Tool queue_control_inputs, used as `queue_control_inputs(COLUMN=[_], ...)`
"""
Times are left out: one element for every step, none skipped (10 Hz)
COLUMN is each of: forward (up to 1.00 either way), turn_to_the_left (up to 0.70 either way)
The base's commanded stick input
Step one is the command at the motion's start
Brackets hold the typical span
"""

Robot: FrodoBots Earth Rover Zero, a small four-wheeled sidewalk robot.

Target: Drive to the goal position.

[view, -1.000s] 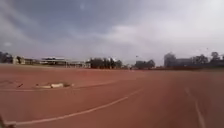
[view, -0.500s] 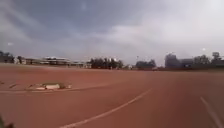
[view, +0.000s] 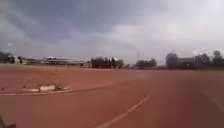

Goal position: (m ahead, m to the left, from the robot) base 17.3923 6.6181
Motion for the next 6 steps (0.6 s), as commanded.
queue_control_inputs(forward=[0.70, 0.70, 0.70, 0.70, 0.70, 0.70], turn_to_the_left=[0.00, 0.00, 0.00, 0.00, 0.00, 0.00])
